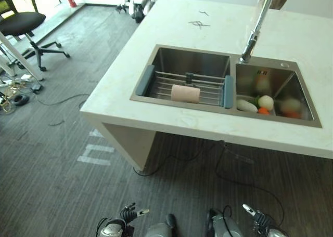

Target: Place the dishes in the dishwasher.

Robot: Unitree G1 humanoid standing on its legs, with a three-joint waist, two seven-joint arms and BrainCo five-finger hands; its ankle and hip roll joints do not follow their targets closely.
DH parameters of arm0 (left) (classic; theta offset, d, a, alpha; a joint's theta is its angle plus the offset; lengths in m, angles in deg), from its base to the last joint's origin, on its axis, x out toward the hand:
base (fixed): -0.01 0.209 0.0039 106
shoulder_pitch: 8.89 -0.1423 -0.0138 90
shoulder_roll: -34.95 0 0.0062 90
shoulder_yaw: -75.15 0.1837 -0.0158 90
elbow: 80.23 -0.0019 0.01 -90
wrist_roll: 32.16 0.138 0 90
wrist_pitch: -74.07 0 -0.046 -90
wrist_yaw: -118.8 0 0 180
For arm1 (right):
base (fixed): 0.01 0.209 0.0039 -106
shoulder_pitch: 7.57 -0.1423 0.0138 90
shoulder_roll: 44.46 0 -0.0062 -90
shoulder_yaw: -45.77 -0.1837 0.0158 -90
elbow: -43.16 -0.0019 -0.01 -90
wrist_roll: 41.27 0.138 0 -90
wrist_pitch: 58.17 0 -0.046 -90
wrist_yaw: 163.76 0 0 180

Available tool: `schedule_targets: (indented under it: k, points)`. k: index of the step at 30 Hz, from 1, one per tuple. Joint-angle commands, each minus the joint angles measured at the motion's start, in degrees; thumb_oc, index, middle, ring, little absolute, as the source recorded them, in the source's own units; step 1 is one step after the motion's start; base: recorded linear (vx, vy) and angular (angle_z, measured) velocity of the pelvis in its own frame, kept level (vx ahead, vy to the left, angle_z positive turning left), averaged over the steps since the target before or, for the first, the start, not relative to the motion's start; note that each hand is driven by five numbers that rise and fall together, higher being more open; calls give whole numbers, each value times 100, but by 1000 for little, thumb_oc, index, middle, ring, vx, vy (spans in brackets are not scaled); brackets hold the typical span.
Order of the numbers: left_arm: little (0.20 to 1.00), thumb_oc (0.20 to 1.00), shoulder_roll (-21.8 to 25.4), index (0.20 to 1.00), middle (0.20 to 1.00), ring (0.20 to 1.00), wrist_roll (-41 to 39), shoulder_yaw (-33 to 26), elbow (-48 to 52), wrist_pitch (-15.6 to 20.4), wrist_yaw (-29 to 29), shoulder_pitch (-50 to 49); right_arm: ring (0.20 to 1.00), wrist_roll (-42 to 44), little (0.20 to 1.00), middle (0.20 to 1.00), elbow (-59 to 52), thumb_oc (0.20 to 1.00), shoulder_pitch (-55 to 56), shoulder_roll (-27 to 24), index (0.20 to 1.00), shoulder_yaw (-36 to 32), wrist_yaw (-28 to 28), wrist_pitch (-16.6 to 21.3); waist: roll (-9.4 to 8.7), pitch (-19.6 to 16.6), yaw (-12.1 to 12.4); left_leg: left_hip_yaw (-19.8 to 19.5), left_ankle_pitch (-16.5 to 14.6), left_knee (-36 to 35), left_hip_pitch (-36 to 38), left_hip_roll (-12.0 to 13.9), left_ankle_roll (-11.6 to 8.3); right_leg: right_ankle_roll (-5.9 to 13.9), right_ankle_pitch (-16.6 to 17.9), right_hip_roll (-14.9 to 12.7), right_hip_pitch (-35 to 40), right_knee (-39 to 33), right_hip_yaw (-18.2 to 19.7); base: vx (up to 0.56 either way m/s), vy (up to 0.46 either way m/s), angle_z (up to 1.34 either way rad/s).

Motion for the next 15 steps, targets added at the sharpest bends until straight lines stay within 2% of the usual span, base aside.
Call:
schedule_targets:
  k: [1, 4, 5, 6, 7, 9, 10, 11, 13, 14, 15]
  points:
    - [1000, 1000, -228, 1000, 1000, 1000, -633, -204, -265, -229, 90, 32, 1000, 30, 1000, 1000, 28, 1000, -41, -257, 1000, -32, -24, 141, 158, -2, 105, -857, -202, 497, -75, -230, 126, 177, 153, 144, 342, -138, 14, 170, -205, -4]
    - [1000, 1000, -362, 1000, 1000, 1000, -1136, -500, -570, -402, 30, -25, 1000, -130, 1000, 1000, 49, 1000, -25, -248, 1000, -29, -51, 118, 43, 32, 72, -770, -209, 497, 160, -311, 167, 82, 99, 109, 413, -138, 38, 231, -208, -17]
    - [1000, 1000, -452, 1000, 1000, 1000, -1368, -735, -670, -506, -8, -56, 1000, -314, 1000, 1000, 62, 1000, -15, -268, 1000, -14, -16, 117, -99, 118, 112, -690, 61, 565, 358, -474, 168, -15, 58, 20, 553, -138, 115, 233, -151, -38]
    - [1000, 1000, -459, 1000, 1000, 1000, -1377, -751, -676, -512, -13, -57, 1000, -327, 1000, 1000, 62, 1000, -14, -270, 1000, -11, -11, 113, -102, 134, 115, -695, 76, 633, 338, -478, 165, -27, 55, 24, 569, -138, 123, 275, -130, -32]
    - [1000, 1000, -503, 1000, 1000, 1000, -1323, -811, -720, -500, 1, -62, 1000, -397, 1000, 1000, 88, 1000, -7, -301, 1000, -24, 21, 84, -87, 195, 125, -693, 241, 1050, 80, -419, 110, -108, 33, 87, 674, -138, 154, 173, 3, -12]
    - [1000, 1000, -559, 1000, 1000, 1000, -1317, -835, -757, -437, -21, -74, 1000, -445, 1000, 1000, 162, 1000, 3, -338, 1000, -111, 12, 79, -28, 219, 123, -675, 402, 690, 64, -374, 55, -106, -10, 126, 774, -138, 156, 251, 138, 0]
    - [1000, 1000, -581, 1000, 1000, 1000, -1369, -831, -781, -383, -58, -83, 1000, -493, 1000, 1000, 220, 1000, -12, -366, 1000, -153, 0, 90, 122, 227, 107, -768, 460, 497, -186, -147, -104, -87, -71, 248, 855, -138, 112, 264, 287, 10]
    - [1000, 1000, -580, 1000, 1000, 1000, -1393, -836, -798, -344, -78, -79, 1000, -489, 1000, 1000, 241, 1000, -23, -381, 1000, -155, 0, 89, 194, 222, 103, -878, 442, 497, -415, 40, -217, -74, -116, 294, 889, -138, 85, 268, 351, 16]
    - [1000, 1000, -581, 1000, 1000, 1000, -1350, -892, -833, -299, -71, -58, 1000, -358, 1000, 1000, 296, 1000, -10, -423, 1000, -156, 14, 127, 260, 191, 137, -1214, 585, 497, -788, 399, -426, -47, -230, 271, 951, -138, 77, 243, 370, 13]
    - [1000, 1000, -575, 1000, 1000, 1000, -1331, -918, -843, -301, -57, -50, 1000, -358, 1000, 1000, 311, 1000, -8, -430, 1000, -169, 6, 146, 260, 178, 141, -1251, 576, 497, -786, 430, -427, -31, -243, 231, 956, -138, 86, 253, 507, -20]
    - [1000, 1000, -532, 1000, 1000, 1000, -1317, -943, -833, -374, -26, -3, 1000, -267, 1000, 1000, 327, 1000, -17, -418, 1000, -195, 21, 162, 268, 128, 127, -1204, 441, 497, -682, 447, -382, 57, -243, 84, 960, -138, 82, 240, 533, -31]
